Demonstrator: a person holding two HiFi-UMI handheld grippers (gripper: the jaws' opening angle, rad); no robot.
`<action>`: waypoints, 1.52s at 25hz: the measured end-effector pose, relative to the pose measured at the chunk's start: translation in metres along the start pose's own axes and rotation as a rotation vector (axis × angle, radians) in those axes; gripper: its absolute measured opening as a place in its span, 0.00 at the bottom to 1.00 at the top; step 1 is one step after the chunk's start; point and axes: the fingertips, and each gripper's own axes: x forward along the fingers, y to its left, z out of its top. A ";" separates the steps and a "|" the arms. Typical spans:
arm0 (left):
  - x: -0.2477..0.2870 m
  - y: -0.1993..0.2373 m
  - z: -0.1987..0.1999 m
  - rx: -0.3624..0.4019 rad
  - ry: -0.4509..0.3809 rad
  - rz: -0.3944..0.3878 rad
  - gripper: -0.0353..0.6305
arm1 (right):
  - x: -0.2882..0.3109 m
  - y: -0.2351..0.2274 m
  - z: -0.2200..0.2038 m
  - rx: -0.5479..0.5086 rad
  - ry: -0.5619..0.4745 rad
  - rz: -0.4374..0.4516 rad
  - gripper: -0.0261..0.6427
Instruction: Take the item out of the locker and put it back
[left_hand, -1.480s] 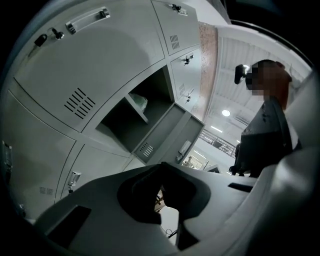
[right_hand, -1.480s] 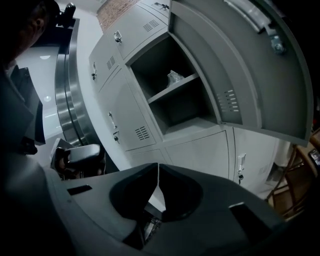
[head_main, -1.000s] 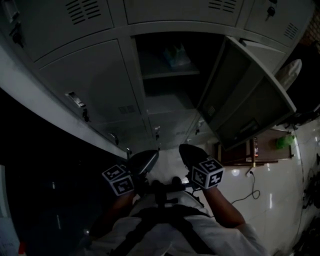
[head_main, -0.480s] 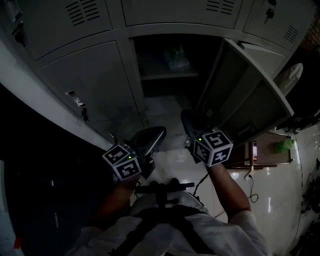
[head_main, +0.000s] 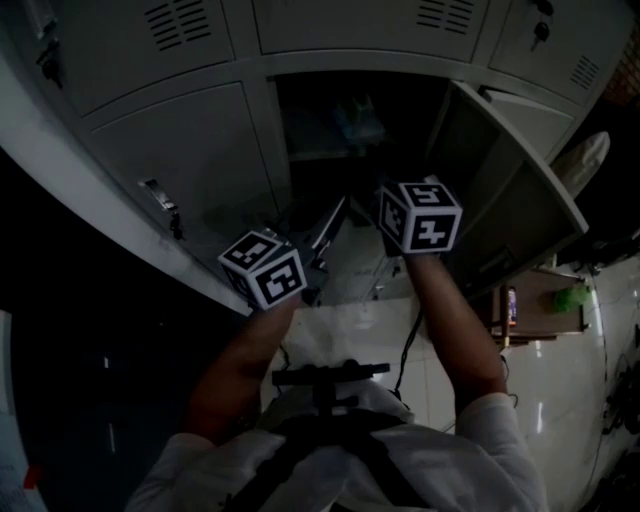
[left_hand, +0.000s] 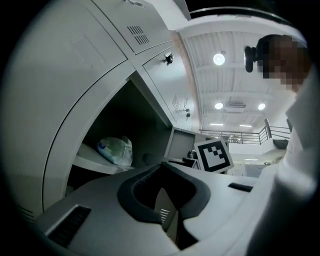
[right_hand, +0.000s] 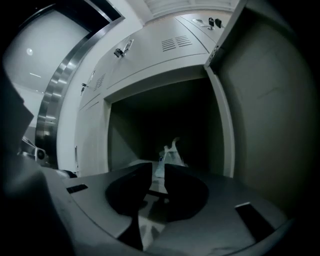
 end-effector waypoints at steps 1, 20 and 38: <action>0.004 0.002 0.003 0.004 -0.001 0.004 0.05 | 0.006 -0.001 0.004 -0.007 0.000 -0.006 0.17; 0.032 0.025 0.010 0.036 0.037 0.045 0.05 | 0.121 -0.030 0.025 -0.126 0.185 -0.070 0.41; 0.033 0.029 0.000 -0.015 0.040 0.032 0.05 | 0.135 -0.032 0.019 -0.178 0.196 -0.072 0.08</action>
